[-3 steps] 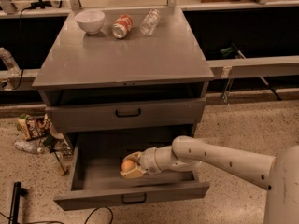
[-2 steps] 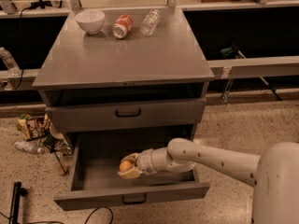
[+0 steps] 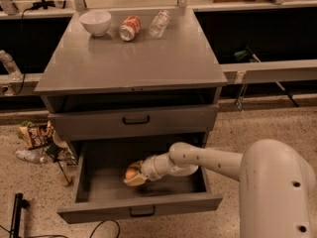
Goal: Place orange into middle drawer
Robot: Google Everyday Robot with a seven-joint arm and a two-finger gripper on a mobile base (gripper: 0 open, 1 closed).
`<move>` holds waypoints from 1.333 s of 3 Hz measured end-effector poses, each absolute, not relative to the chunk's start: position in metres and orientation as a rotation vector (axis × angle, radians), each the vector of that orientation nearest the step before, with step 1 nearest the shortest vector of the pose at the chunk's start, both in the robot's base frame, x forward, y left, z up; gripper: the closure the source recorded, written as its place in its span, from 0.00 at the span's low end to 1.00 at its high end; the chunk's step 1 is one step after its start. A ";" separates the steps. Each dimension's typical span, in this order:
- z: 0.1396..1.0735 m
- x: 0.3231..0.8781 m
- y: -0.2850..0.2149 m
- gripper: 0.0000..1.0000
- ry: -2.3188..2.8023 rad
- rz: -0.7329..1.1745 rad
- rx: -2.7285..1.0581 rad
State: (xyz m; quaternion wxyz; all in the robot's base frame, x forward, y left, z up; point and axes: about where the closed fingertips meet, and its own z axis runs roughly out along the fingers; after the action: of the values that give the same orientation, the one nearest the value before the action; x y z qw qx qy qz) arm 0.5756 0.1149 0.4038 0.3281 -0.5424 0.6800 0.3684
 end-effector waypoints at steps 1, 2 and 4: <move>0.387 0.577 0.116 0.51 1.818 0.913 -1.428; 0.374 0.576 0.111 0.20 1.860 0.833 -1.394; 0.385 0.581 0.097 0.21 1.840 0.764 -1.283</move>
Offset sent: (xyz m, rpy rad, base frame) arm 0.0025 -0.0141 -0.0387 -0.1253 -0.0543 -0.1322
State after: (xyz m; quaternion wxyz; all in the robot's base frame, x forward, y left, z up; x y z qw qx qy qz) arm 0.5806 0.0970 0.3846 0.3765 -0.5018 0.7192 0.2986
